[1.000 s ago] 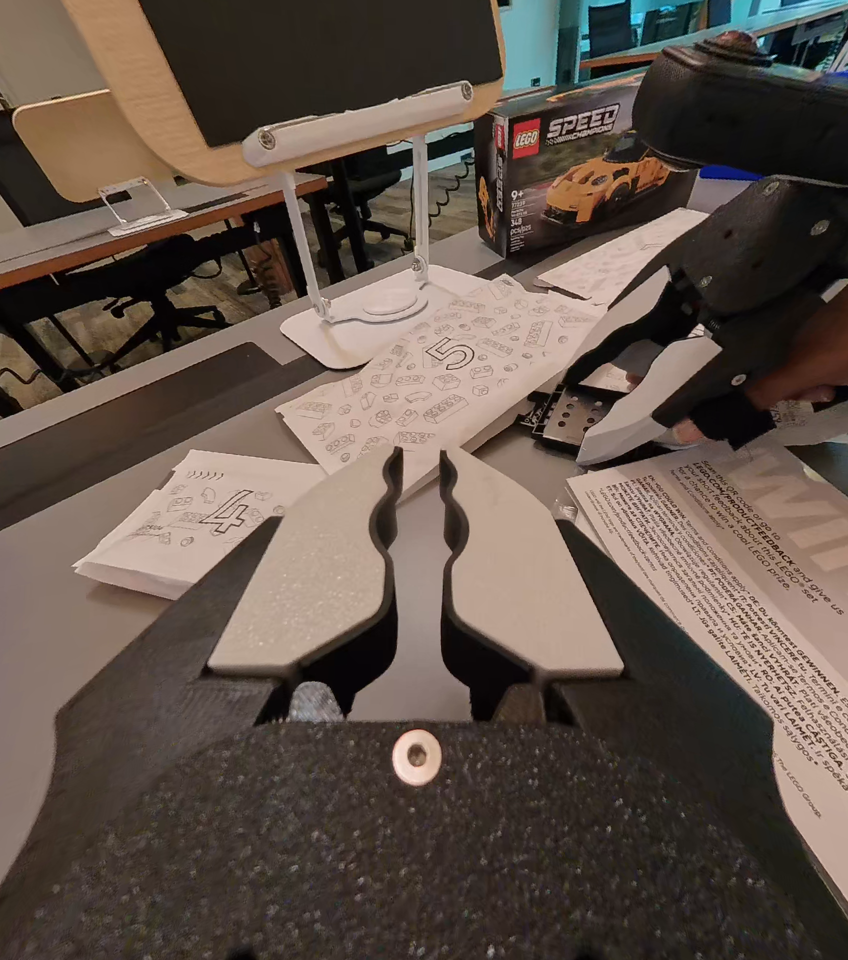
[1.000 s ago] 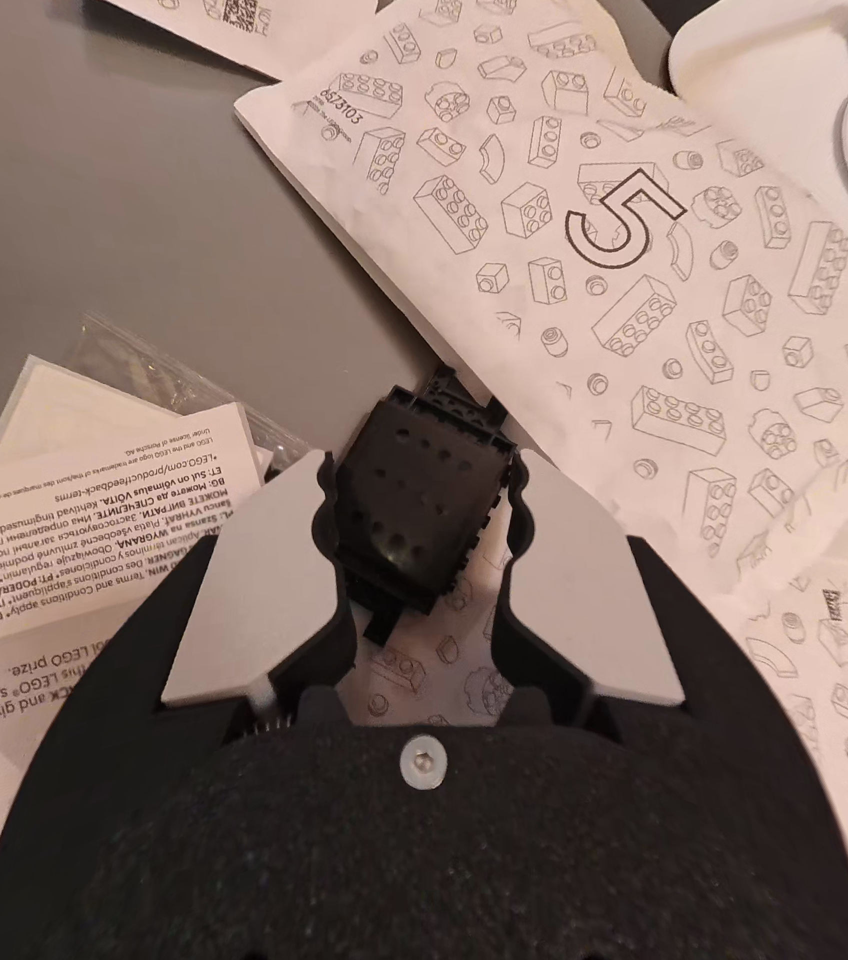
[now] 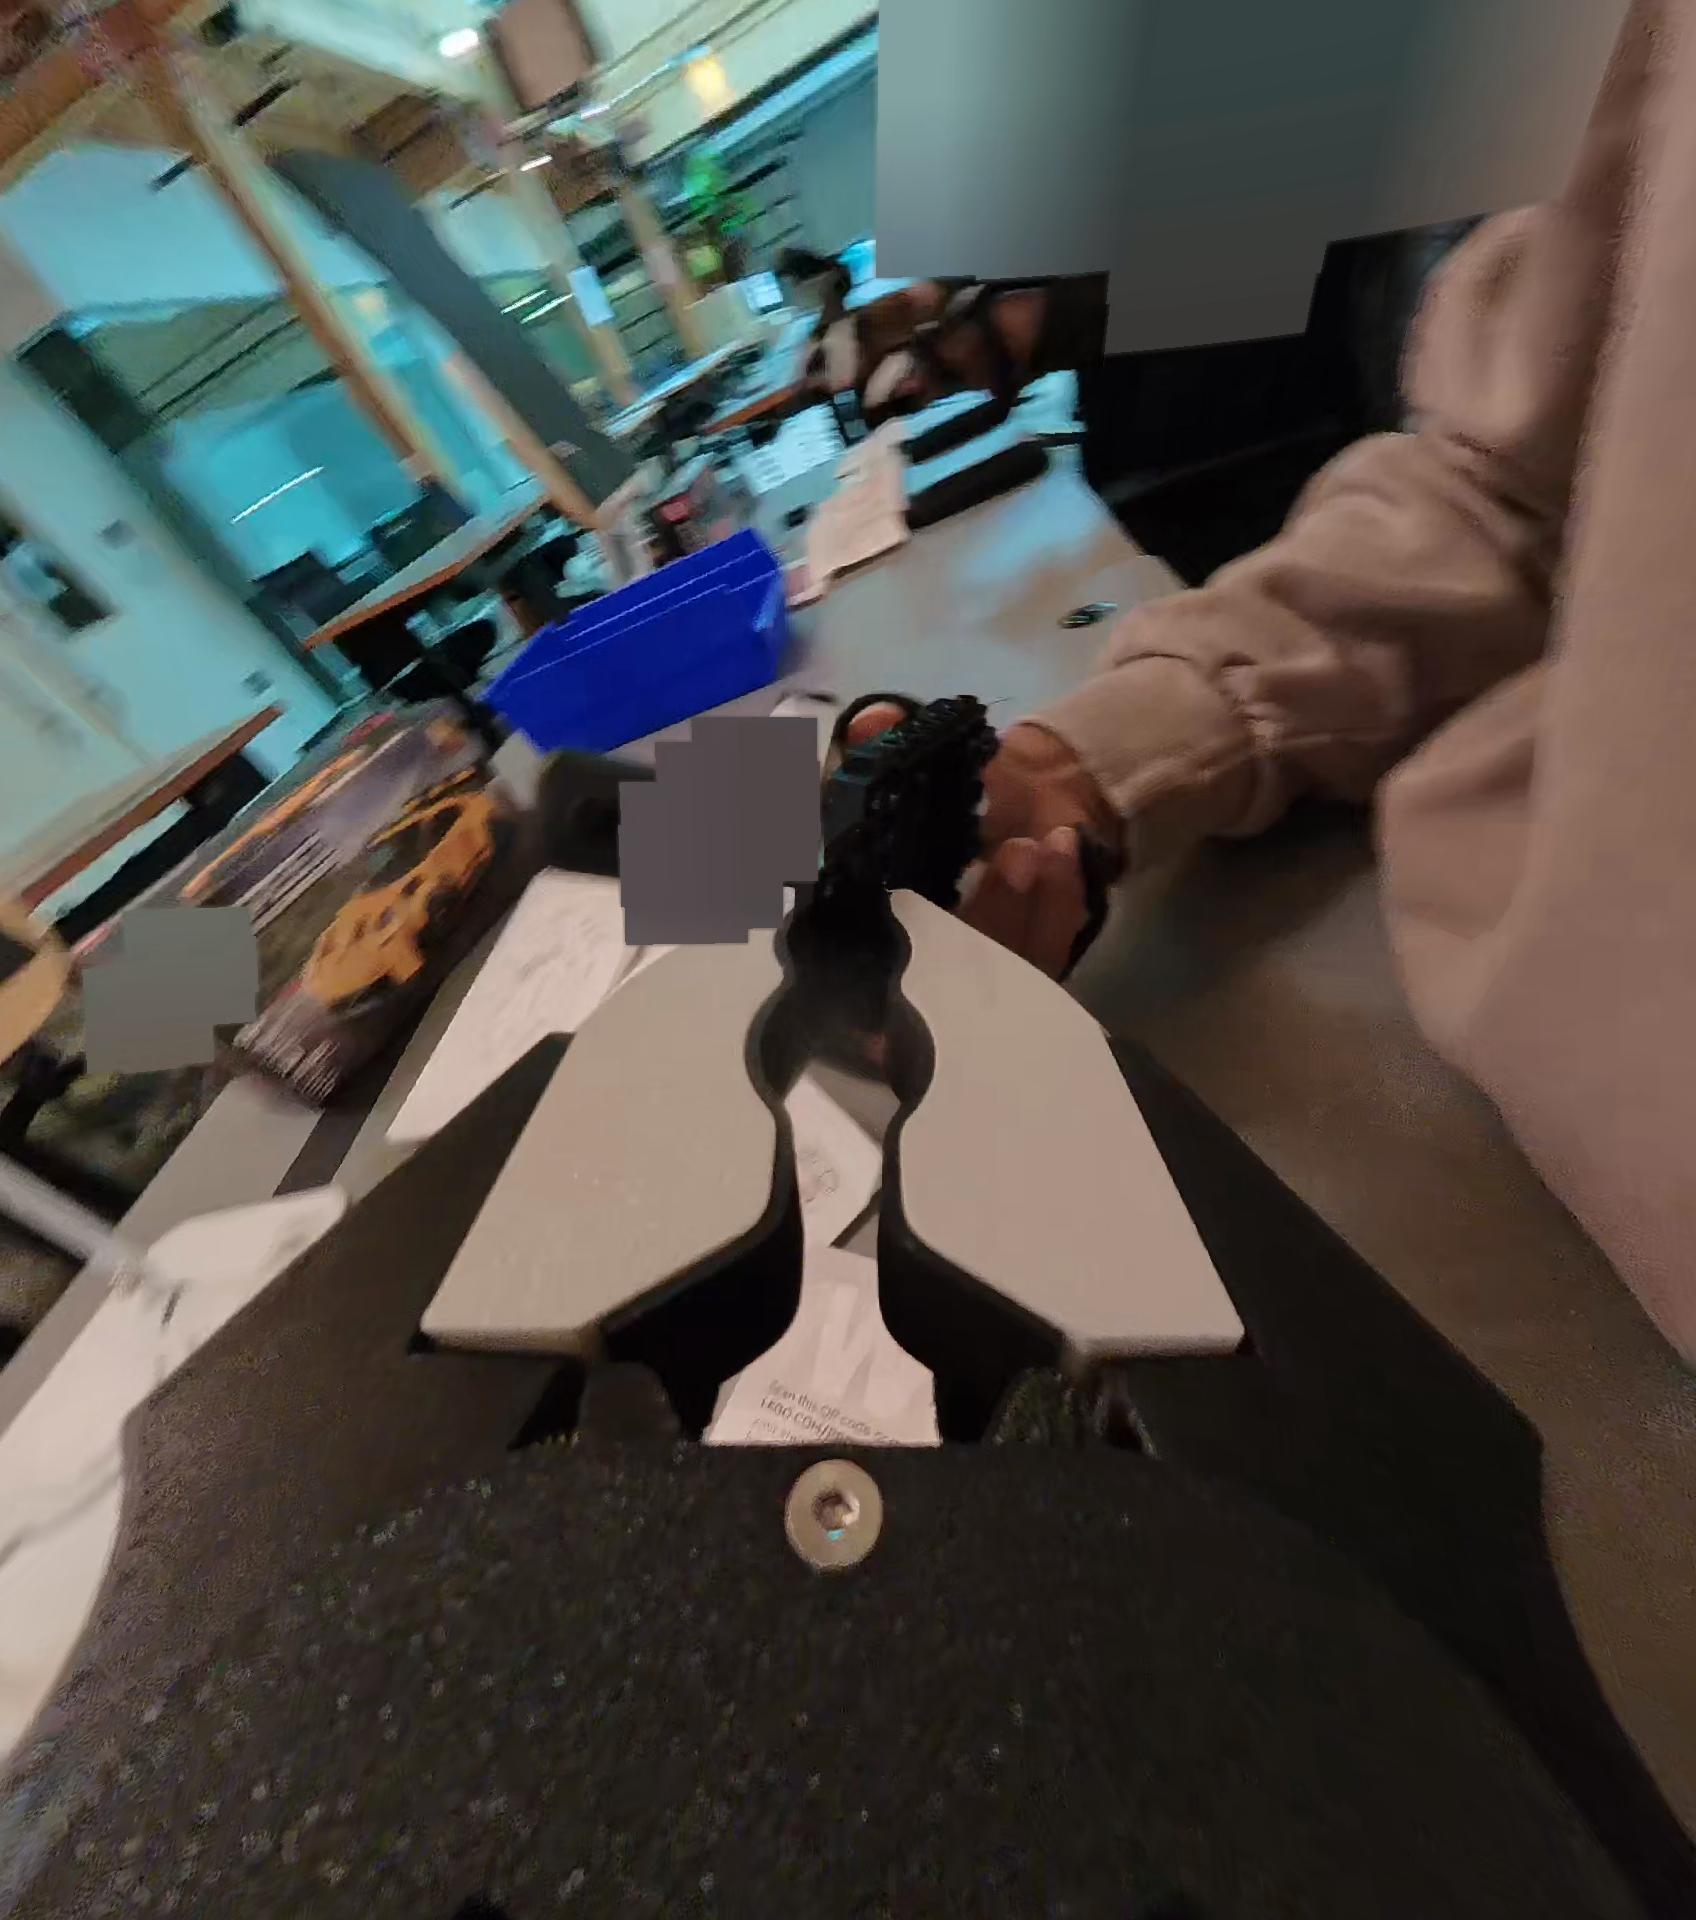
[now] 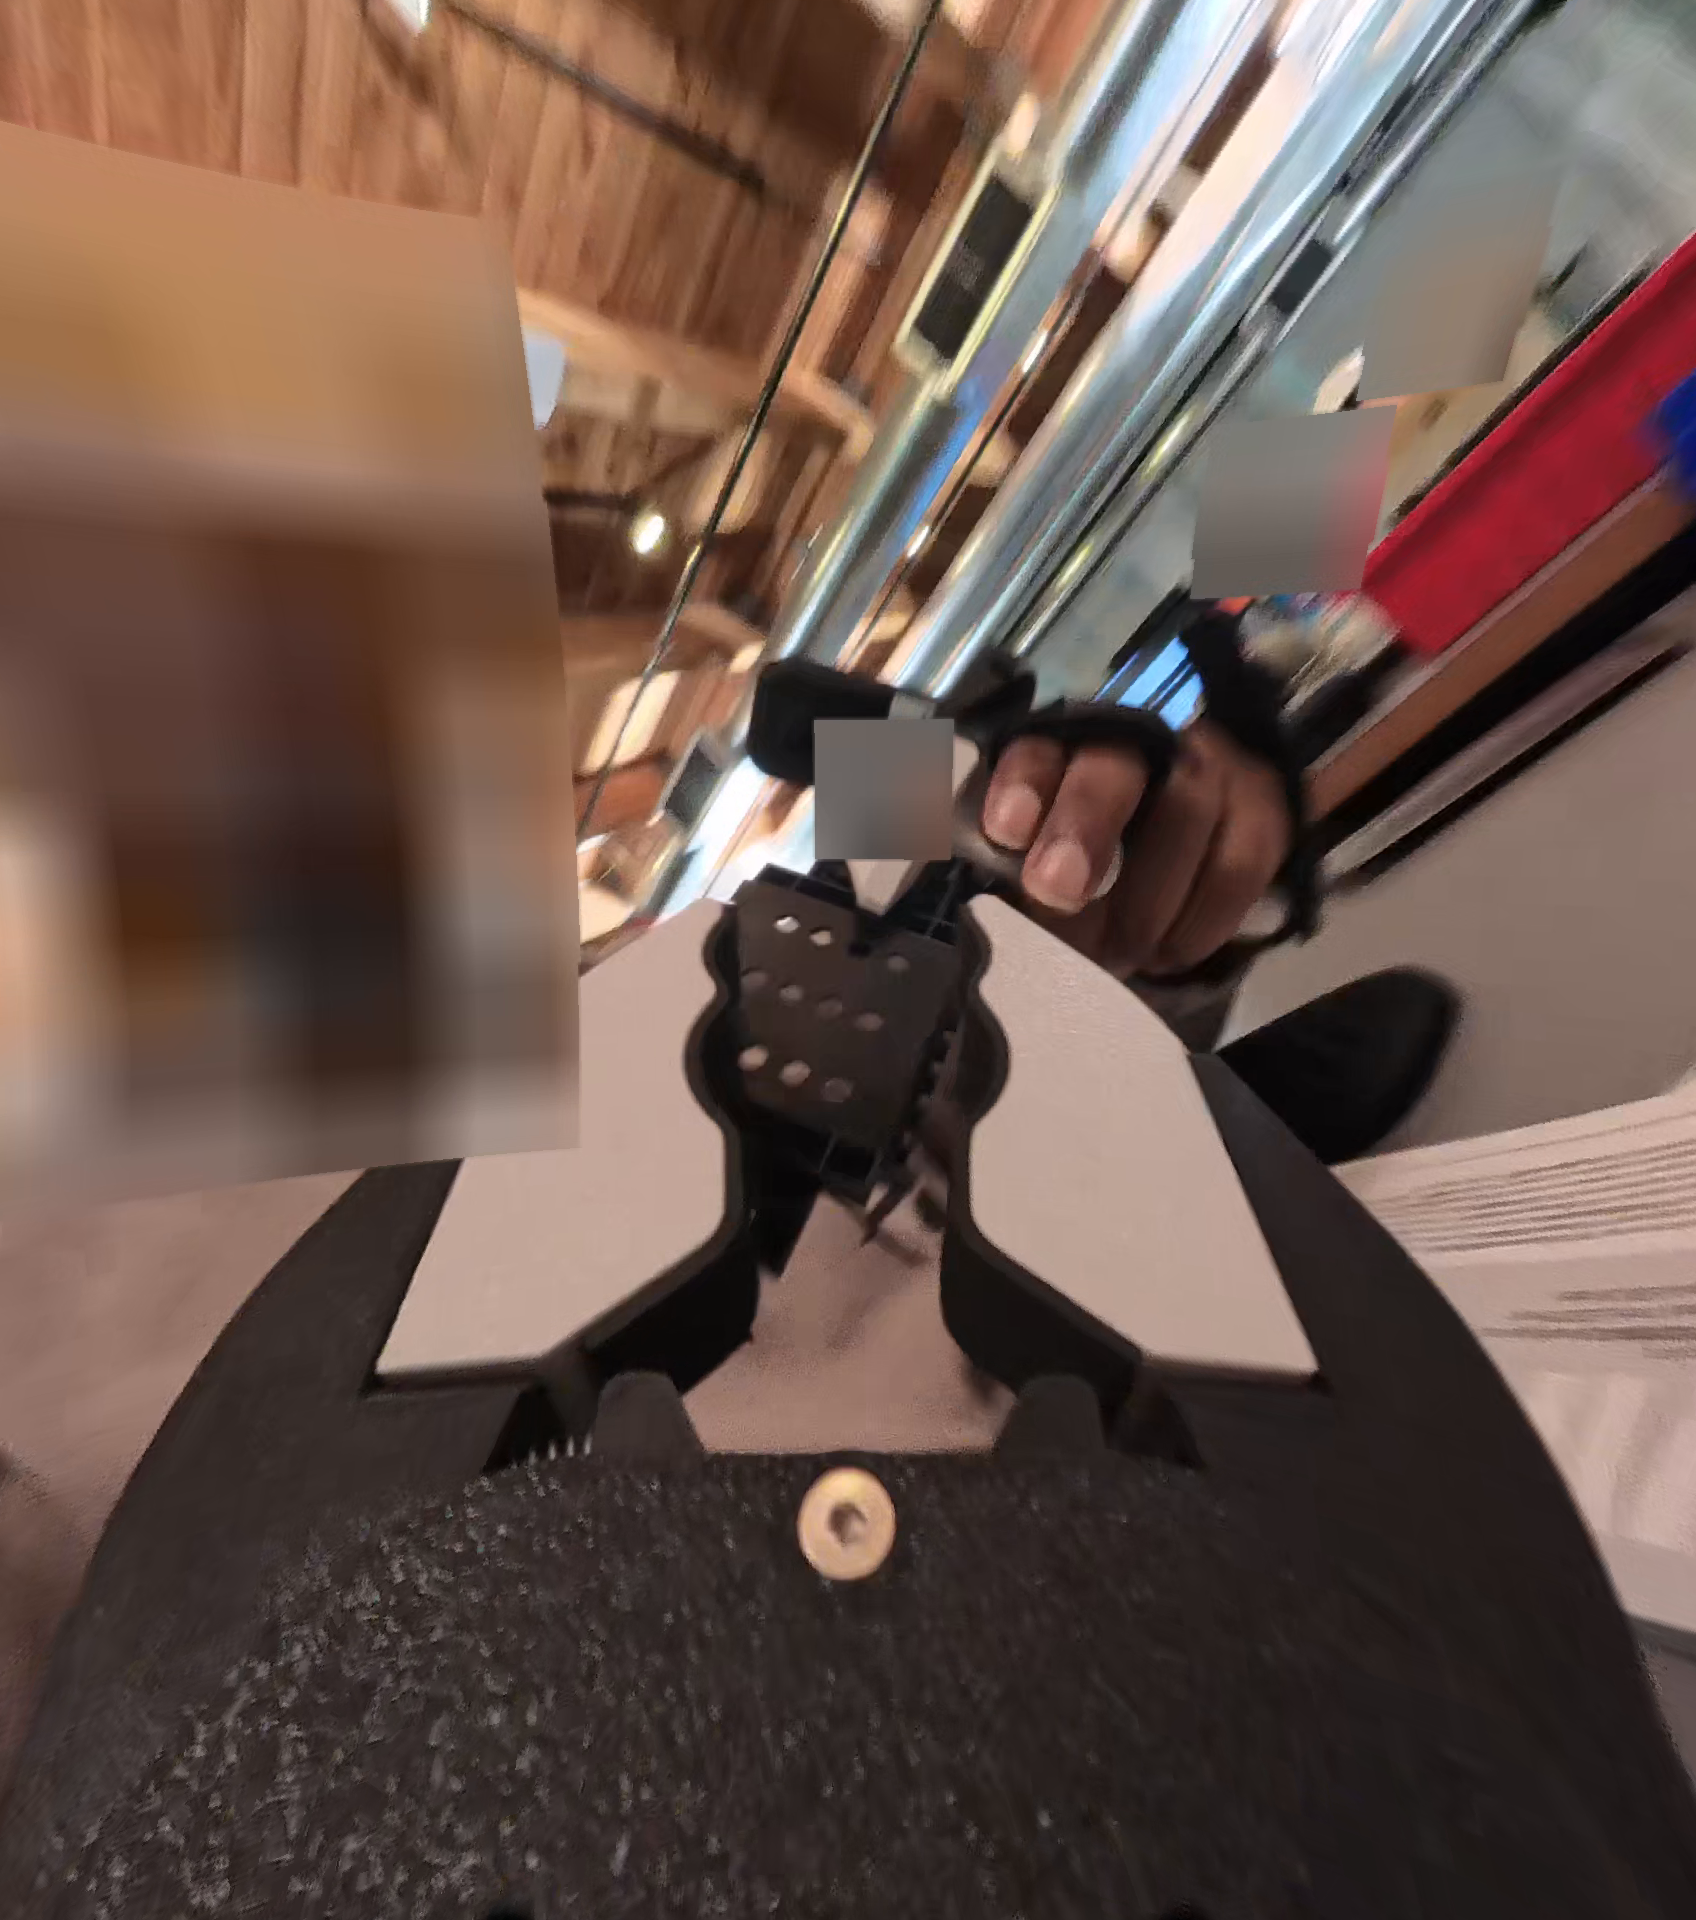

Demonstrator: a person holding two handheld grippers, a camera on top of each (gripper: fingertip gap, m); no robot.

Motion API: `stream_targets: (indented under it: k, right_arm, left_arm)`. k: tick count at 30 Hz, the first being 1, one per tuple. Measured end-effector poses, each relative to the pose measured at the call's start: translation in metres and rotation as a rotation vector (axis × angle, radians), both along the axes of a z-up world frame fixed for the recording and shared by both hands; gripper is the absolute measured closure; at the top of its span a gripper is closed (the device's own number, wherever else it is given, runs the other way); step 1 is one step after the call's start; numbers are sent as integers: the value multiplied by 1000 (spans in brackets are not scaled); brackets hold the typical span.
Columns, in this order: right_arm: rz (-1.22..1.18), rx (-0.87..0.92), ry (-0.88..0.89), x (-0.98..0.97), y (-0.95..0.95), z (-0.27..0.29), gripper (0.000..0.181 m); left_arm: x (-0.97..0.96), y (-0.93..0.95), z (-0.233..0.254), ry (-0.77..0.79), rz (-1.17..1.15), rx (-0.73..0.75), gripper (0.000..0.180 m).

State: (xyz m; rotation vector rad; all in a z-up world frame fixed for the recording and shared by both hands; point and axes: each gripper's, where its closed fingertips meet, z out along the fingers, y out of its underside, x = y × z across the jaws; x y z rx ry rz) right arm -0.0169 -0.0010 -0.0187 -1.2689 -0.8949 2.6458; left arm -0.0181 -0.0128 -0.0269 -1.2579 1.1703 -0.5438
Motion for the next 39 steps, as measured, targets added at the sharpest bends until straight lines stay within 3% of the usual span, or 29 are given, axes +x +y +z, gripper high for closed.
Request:
stream_targets:
  k: [2,4,6,9,12,15,16,17,18,21,23,28,31,36,39]
  right_arm:
    - [-177,96,-17,10,23,-2,134]
    - [-370,284,-91,19,37,-7,128]
    - [-581,596,-221,25,47,-18,118]
    - [-668,1094,-405,22,40,-36,98]
    - [-626,1490,-503,13,30,-54,91]
    - [-508,1719,-577,3,28,-82,92]
    - [-477,1753,-597,1,28,-91,96]
    - [-470,1795,-608,0,30,-96,114]
    - [-487,1846,-613,-1,35,-99,117]
    - [-436,1777,-606,0,30,-101,117]
    - [-362,1687,-609,9,24,-103,117]
    - [30,1524,-729,61,-13,-148,117]
    - [90,1570,-796,65,-11,-173,116]
    - [119,1498,-814,44,2,-175,116]
    - [140,1462,-800,41,3,-162,100]
  left_arm:
    - [-10,18,-5,-76,107,-155,170]
    - [-21,31,-19,-190,182,-416,170]
    - [-27,34,-33,-328,184,-684,170]
    - [-28,36,-54,-448,172,-963,170]
    - [-23,37,-71,-476,189,-1079,170]
    - [-12,36,-76,-485,192,-1133,170]
    - [-8,35,-76,-490,191,-1144,170]
    - [-5,35,-76,-492,196,-1153,170]
    - [-5,35,-76,-493,207,-1153,170]
    - [-7,29,-73,-500,195,-1147,171]
    - [-23,29,-73,-449,253,-1075,151]
    - [-96,23,-90,-154,547,-851,137]
    - [-131,18,-111,9,693,-799,135]
    - [-144,22,-142,126,719,-849,126]
    - [-142,26,-156,183,666,-929,103]
